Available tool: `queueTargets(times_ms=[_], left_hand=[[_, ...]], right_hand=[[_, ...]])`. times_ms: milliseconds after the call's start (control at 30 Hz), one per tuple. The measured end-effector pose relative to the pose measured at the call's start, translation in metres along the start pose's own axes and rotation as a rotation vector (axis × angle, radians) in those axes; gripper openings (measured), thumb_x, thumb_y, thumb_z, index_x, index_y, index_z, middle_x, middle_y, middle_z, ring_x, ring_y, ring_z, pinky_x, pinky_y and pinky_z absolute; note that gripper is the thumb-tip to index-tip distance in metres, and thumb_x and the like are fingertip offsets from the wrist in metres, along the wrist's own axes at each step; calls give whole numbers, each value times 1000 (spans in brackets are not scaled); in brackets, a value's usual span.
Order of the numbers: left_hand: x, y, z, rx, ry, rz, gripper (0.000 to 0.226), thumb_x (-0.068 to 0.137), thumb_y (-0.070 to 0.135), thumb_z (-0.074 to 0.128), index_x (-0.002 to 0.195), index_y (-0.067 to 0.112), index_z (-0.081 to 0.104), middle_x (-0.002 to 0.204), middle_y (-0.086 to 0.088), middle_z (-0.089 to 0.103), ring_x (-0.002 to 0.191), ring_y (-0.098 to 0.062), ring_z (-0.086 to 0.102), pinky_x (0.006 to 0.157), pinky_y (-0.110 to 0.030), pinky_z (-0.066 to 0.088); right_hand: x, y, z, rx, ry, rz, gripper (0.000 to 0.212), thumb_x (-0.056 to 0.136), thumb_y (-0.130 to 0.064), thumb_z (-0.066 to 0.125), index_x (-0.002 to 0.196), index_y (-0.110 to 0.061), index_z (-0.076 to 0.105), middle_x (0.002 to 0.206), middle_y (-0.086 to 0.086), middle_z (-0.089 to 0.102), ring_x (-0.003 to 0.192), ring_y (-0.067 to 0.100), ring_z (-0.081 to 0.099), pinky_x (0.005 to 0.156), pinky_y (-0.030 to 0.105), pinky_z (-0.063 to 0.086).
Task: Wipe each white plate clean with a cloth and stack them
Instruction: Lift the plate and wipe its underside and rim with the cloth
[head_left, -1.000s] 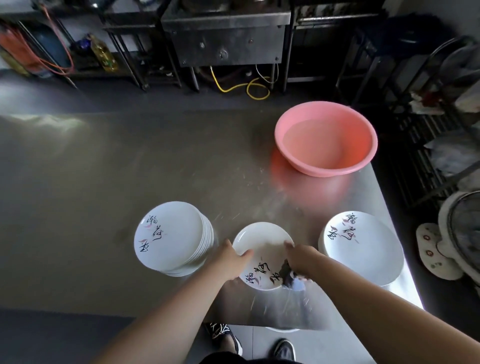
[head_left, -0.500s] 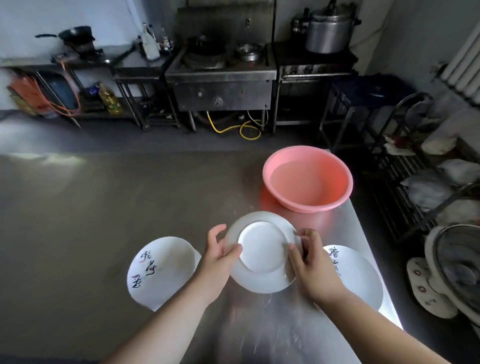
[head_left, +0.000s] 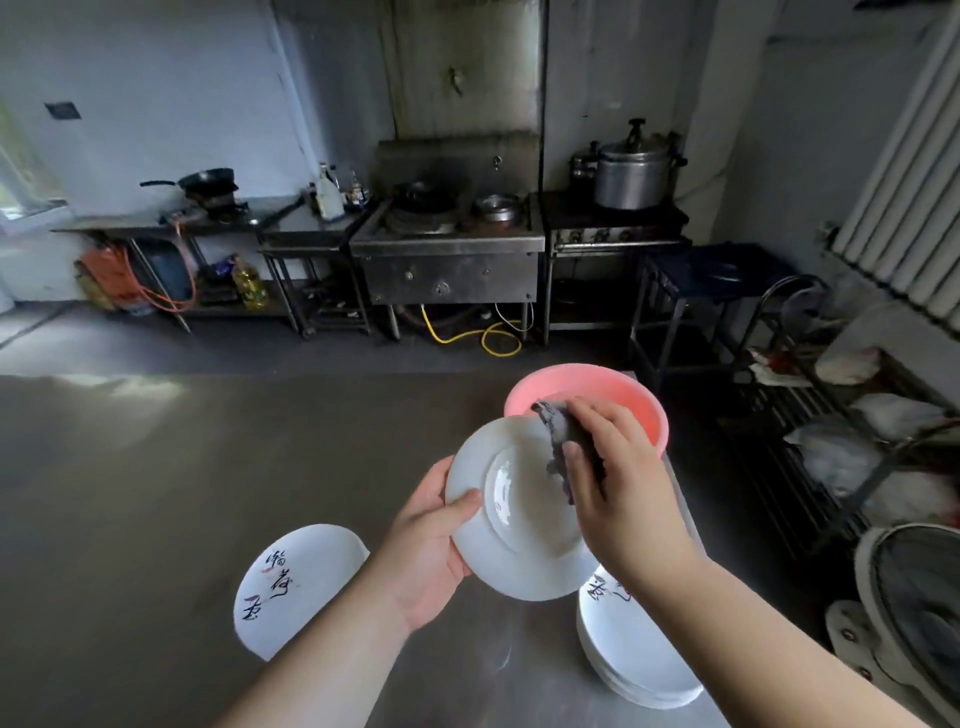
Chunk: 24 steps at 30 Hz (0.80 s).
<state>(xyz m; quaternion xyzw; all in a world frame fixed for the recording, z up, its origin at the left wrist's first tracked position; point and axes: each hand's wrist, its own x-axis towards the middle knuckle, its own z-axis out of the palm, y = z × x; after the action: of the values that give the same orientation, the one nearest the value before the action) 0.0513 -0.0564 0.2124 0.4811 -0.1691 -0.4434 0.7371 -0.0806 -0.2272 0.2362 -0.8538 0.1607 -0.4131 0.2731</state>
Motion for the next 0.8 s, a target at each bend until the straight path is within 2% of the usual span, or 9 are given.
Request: queueTargets(times_ms=[67, 133, 233, 333, 467, 633, 733, 800], left_hand=[[-6, 1, 17, -10, -52, 20, 49, 94, 16, 67, 143, 22, 60, 142, -14, 66, 131, -34, 64, 95, -42, 59], [-10, 4, 30, -18, -78, 46, 47, 96, 16, 66, 142, 24, 61, 142, -12, 66, 131, -31, 64, 95, -39, 59], [-11, 11, 40, -34, -49, 91, 46, 97, 12, 64, 142, 22, 61, 140, -14, 67, 126, -30, 67, 92, -37, 61], [-12, 13, 41, -67, -3, 118, 46, 97, 8, 63, 143, 15, 57, 138, -21, 66, 127, -38, 65, 97, -47, 59], [-15, 13, 41, -75, 18, 119, 49, 96, 8, 63, 144, 15, 55, 138, -21, 66, 126, -41, 65, 88, -49, 59], [-19, 17, 44, -52, 1, 135, 52, 94, 10, 65, 144, 19, 57, 138, -18, 67, 122, -36, 67, 86, -43, 60], [-14, 29, 41, -71, 9, 167, 53, 94, 9, 64, 145, 16, 55, 138, -20, 66, 125, -39, 66, 87, -48, 60], [-12, 34, 35, -73, 5, 176, 51, 97, 5, 61, 146, 16, 52, 139, -20, 66, 127, -41, 65, 89, -51, 59]], right_hand=[[5, -9, 0, -44, -158, -101, 49, 105, -14, 60, 152, -7, 51, 157, -5, 45, 146, 5, 41, 121, 18, 28], [3, -16, 0, -158, -275, -151, 58, 108, -30, 54, 159, -4, 40, 169, 6, 31, 157, 21, 28, 128, 24, 15], [-18, -25, -4, -208, -382, -222, 73, 110, -51, 37, 163, -3, 27, 174, 8, 15, 162, 28, 8, 132, 39, 10], [-49, -26, -5, -297, -408, -366, 82, 109, -60, 34, 162, 2, 26, 175, 14, 13, 162, 35, 6, 131, 44, 14], [-56, -21, -14, -406, -456, -410, 88, 105, -68, 33, 163, -3, 26, 174, 11, 14, 162, 34, 8, 127, 50, 26], [-14, -22, -17, -471, -464, -310, 87, 104, -68, 27, 167, -11, 7, 176, 4, -5, 162, 30, -9, 131, 51, 8], [-27, -28, -9, -431, -423, -352, 90, 103, -70, 28, 165, -5, 20, 175, 11, 7, 162, 36, 3, 130, 52, 14], [-46, -28, -3, -403, -402, -422, 92, 102, -71, 30, 162, -1, 29, 174, 14, 15, 161, 39, 9, 131, 48, 13]])
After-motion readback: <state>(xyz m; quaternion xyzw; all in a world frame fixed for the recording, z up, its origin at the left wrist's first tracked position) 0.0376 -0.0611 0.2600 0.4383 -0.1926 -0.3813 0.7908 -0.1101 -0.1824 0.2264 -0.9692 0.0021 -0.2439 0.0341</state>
